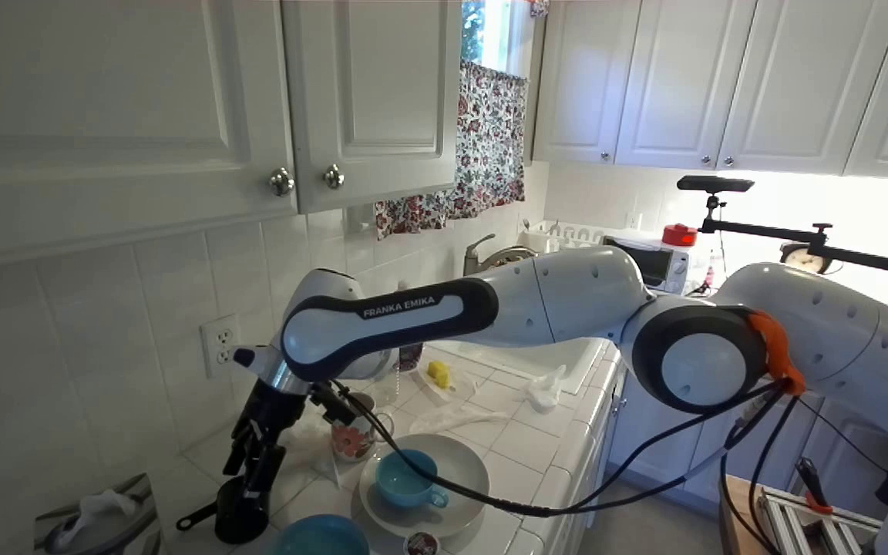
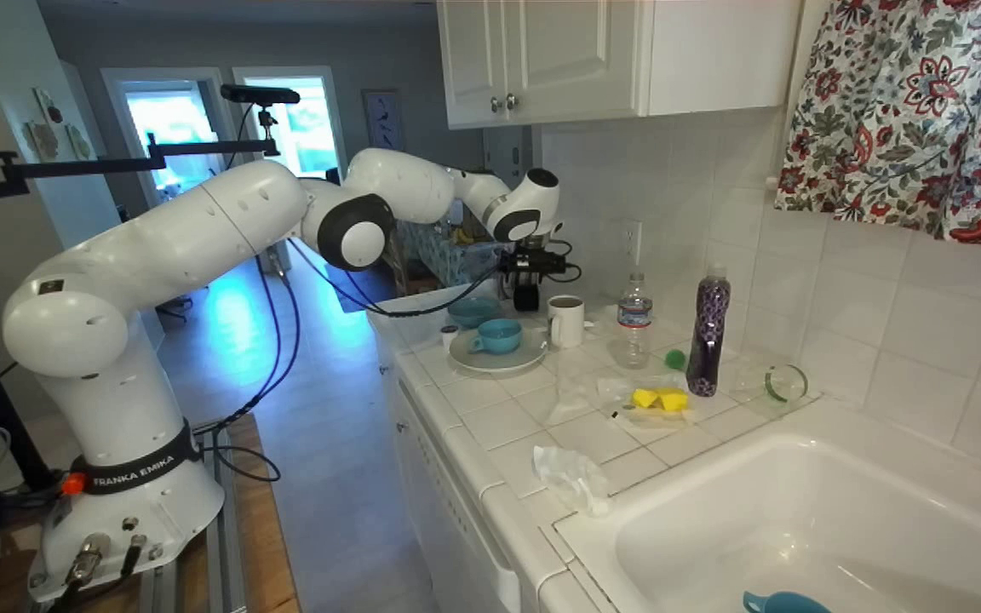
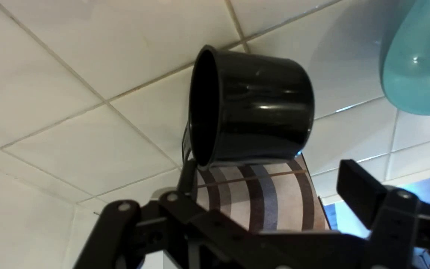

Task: Put the small black pot in an upright position

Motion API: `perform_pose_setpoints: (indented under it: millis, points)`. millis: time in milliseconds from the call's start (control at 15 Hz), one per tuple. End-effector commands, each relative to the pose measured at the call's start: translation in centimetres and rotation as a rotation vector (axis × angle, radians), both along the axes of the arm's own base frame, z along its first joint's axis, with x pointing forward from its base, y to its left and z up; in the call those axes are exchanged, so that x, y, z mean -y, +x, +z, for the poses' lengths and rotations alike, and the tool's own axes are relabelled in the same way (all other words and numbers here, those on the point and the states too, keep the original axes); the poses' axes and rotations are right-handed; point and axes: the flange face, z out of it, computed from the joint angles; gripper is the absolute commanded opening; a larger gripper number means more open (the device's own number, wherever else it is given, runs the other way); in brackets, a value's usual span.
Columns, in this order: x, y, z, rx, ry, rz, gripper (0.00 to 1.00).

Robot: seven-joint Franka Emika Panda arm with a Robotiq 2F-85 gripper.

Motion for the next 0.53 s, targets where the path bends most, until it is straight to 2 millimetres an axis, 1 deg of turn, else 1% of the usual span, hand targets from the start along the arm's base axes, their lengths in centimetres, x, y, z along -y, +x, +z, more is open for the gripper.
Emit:
perform_pose_setpoints:
  millis: [0,67,133,200,267,333,400,467]
  points:
    - [0.4,-0.7,1.4,-0.025,0.012,-0.053,1.00]
    - [0.7,-0.8,1.6,-0.033,0.013,-0.064,1.00]
    - [1.3,-0.9,1.8,-0.047,0.018,-0.076,0.99]
    - [1.8,-1.0,1.8,-0.065,0.025,-0.086,0.95]
    - [2.3,-1.1,1.8,-0.077,0.032,-0.100,0.94]
    - [2.9,-1.2,1.8,-0.095,0.042,-0.108,0.89]
    - [3.5,-1.4,1.7,-0.110,0.055,-0.113,0.92]
    - [4.1,-1.4,1.6,-0.118,0.068,-0.120,0.90]
